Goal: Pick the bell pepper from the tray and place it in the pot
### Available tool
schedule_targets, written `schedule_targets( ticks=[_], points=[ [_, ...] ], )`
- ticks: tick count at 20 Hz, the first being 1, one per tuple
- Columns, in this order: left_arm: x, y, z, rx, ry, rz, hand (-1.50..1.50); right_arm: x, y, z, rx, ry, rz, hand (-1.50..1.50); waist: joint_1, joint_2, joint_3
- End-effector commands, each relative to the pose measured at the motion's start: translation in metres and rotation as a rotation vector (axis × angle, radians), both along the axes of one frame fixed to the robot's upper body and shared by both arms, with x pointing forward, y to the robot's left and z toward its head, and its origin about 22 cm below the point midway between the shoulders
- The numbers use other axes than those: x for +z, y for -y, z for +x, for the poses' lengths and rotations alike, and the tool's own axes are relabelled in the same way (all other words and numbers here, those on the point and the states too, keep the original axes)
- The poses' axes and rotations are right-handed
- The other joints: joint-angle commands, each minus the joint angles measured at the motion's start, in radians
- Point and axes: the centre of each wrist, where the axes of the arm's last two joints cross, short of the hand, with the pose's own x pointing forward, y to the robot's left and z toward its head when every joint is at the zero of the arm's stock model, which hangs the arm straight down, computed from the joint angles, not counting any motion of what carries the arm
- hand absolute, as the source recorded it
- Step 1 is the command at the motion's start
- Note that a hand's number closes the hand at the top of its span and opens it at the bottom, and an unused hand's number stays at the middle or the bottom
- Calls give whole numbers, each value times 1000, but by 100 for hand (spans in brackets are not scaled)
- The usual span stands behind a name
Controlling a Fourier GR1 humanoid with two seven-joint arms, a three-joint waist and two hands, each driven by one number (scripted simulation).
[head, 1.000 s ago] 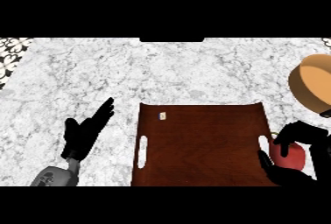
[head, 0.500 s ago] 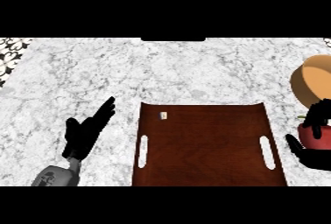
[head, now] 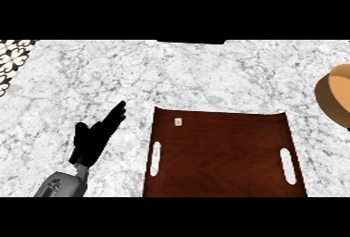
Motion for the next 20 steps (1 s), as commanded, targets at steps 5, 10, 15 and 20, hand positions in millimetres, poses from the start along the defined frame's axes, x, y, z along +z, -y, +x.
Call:
schedule_targets(
  ticks=[5,10,15,20],
  points=[
    [-4,12,5,-45,-23,20,0,-6,63,14,-53,-145,-276,150,46,1,-6],
    [4,27,12,-83,-4,22,0,-20,66,26,-176,-427,-312,150,63,4,-7],
    [-6,4,15,-13,-29,25,0,-24,38,73,-87,-473,-309,-150,23,-6,-7],
    [-1,5,3,-3,-32,2,0,-40,23,91,55,-300,174,-150,-13,-21,-3]
  ],
)
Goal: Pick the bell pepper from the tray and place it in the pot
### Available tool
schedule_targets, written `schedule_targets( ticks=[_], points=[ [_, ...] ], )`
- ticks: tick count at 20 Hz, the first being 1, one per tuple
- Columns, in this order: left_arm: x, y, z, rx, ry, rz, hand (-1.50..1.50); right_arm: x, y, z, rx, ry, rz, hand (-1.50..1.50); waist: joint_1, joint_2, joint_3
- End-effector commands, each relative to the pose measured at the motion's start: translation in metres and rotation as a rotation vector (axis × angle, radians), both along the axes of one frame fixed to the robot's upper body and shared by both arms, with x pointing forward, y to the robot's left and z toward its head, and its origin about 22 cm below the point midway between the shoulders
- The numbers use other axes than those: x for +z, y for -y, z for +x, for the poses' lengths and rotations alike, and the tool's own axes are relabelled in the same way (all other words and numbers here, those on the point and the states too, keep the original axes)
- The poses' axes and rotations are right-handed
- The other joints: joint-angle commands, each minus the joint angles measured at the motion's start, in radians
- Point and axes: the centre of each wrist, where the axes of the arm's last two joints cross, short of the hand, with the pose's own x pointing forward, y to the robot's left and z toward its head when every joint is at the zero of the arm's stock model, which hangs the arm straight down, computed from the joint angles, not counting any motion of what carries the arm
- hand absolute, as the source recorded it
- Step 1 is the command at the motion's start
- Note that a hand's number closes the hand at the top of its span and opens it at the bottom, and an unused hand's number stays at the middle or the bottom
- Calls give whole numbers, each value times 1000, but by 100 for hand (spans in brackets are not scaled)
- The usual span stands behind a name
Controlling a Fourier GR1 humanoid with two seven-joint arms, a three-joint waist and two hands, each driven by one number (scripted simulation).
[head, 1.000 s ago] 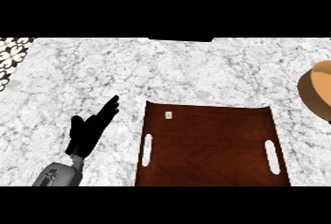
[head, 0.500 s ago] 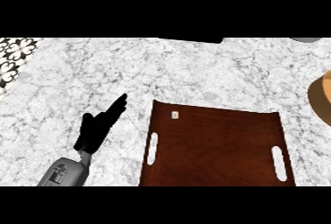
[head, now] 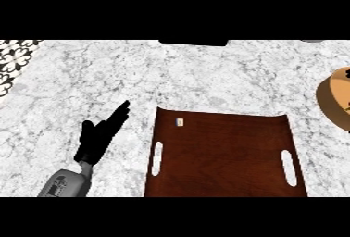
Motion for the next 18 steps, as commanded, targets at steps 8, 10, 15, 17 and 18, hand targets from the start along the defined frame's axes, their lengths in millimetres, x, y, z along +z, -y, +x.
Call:
schedule_targets(
  ticks=[8,10,15,17,18],
  points=[
    [-12,-9,-7,33,-34,18,0,26,19,26,-204,287,760,-150,-27,3,-2],
    [-5,3,-7,16,-16,-7,0,48,28,26,-269,323,827,-150,-23,-1,-2],
    [-2,6,-7,5,-8,-3,0,47,72,-6,-341,434,941,-150,-18,7,2],
    [-8,-4,-4,37,-15,3,0,52,86,-20,-328,425,988,-150,-26,10,1],
    [-4,-6,-4,31,-5,-10,0,62,90,-23,-340,433,994,-150,-17,9,1]
  ],
)
